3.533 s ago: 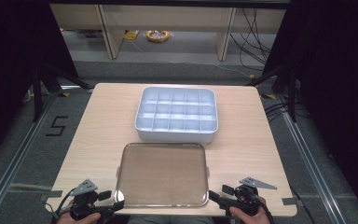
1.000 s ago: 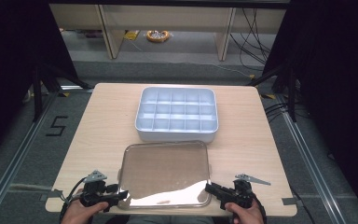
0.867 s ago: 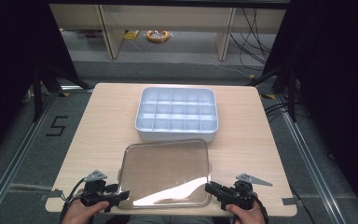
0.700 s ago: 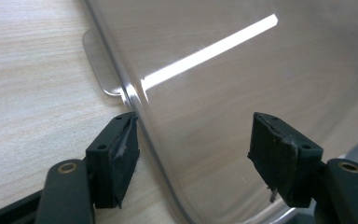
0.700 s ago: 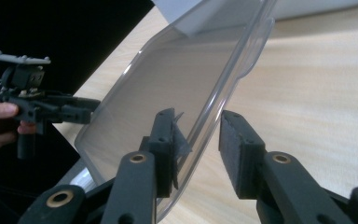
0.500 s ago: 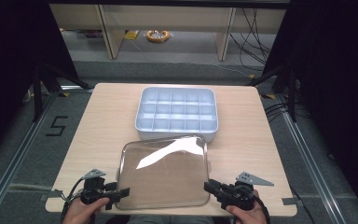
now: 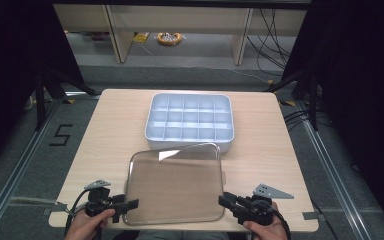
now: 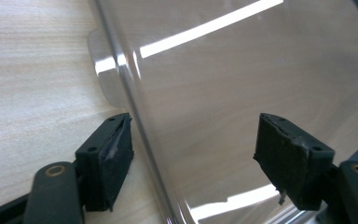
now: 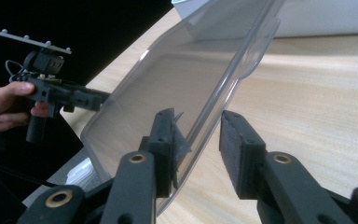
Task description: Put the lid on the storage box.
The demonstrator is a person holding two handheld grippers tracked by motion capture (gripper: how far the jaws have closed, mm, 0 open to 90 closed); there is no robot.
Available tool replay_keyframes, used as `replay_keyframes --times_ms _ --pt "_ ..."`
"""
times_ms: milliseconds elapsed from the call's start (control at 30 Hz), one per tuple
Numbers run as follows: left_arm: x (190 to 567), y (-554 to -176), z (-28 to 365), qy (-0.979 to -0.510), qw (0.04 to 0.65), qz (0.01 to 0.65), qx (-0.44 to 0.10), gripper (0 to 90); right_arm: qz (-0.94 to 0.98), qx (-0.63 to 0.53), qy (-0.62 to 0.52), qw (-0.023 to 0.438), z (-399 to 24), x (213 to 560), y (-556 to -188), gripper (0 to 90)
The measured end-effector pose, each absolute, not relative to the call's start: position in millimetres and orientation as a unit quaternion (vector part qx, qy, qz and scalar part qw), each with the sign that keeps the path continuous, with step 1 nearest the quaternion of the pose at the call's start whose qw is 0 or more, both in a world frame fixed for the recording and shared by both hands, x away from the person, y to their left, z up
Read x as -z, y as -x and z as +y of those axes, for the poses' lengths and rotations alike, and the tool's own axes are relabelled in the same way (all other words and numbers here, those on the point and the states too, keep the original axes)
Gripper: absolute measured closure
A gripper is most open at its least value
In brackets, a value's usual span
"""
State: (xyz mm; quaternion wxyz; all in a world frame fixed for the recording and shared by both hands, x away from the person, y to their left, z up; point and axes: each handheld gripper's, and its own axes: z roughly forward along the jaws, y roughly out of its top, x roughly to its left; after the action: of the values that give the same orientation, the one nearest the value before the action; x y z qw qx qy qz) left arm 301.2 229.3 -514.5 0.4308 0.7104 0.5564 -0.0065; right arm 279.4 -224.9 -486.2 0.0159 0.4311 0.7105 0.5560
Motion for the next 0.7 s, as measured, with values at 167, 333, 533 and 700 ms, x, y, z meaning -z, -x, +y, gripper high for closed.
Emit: replay_keyframes --times_ms 167,333,533,700 --pt "514.5 -300.6 225.3 -0.72 0.427 0.547 -0.004 31.3 0.721 -0.551 -0.418 0.029 -222.5 485.1 -277.9 68.3" --pt "515.9 -300.6 230.6 -0.712 0.434 0.552 -0.001 45.4 0.712 -0.547 -0.44 0.016 -228.7 491.8 -282.1 68.3" --pt "511.2 -297.8 231.4 -0.711 0.447 0.543 -0.018 53.2 0.716 -0.525 -0.459 0.026 -229.8 494.9 -283.0 69.6" --pt "508.0 -295.1 227.7 -0.718 0.447 0.532 -0.033 54.4 0.713 -0.507 -0.484 0.018 -229.4 496.1 -282.9 69.7"
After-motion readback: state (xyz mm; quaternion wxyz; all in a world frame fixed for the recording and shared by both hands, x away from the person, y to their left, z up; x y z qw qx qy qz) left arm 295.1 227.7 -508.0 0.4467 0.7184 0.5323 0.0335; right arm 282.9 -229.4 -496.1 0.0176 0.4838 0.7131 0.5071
